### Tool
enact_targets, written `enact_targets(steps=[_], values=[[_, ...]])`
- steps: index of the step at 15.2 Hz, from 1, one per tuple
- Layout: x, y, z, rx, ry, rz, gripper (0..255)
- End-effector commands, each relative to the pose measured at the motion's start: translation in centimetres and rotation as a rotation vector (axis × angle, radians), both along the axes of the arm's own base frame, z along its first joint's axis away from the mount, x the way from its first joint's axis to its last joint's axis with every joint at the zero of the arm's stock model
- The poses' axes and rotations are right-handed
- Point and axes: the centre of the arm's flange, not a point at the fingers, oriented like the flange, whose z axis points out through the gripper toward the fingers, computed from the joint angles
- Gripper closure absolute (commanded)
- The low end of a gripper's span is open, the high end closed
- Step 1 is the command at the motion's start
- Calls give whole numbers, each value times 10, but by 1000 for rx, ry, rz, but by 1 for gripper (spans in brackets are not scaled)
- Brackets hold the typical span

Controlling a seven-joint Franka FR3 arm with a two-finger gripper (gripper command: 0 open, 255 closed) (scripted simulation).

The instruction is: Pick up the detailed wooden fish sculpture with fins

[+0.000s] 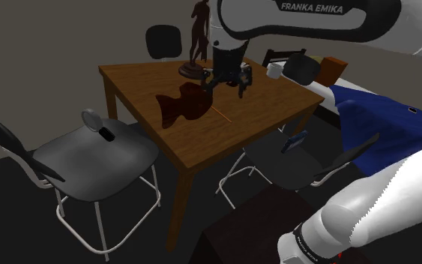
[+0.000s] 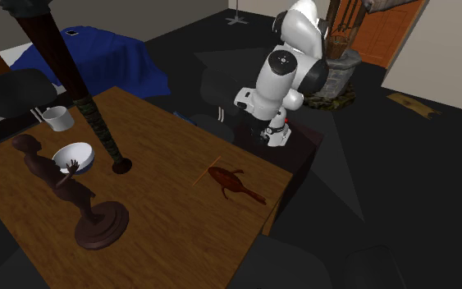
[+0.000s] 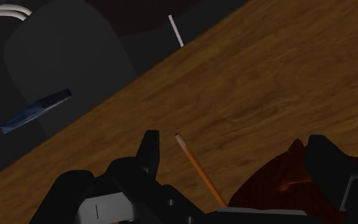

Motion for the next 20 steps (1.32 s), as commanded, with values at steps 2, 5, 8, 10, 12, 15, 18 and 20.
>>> enact_targets(steps=[2, 5, 8, 10, 12, 15, 18, 20], values=[[43, 18, -19, -39, 27, -120, 0], [85, 31, -40, -79, 56, -231, 0], [107, 36, -57, -99, 71, -289, 0], [107, 36, -68, -99, 71, -289, 0], [107, 36, -78, -99, 71, -289, 0], [107, 36, -92, -99, 71, -289, 0], [108, 35, -93, -99, 71, -289, 255], [107, 36, -93, -99, 71, -289, 255]])
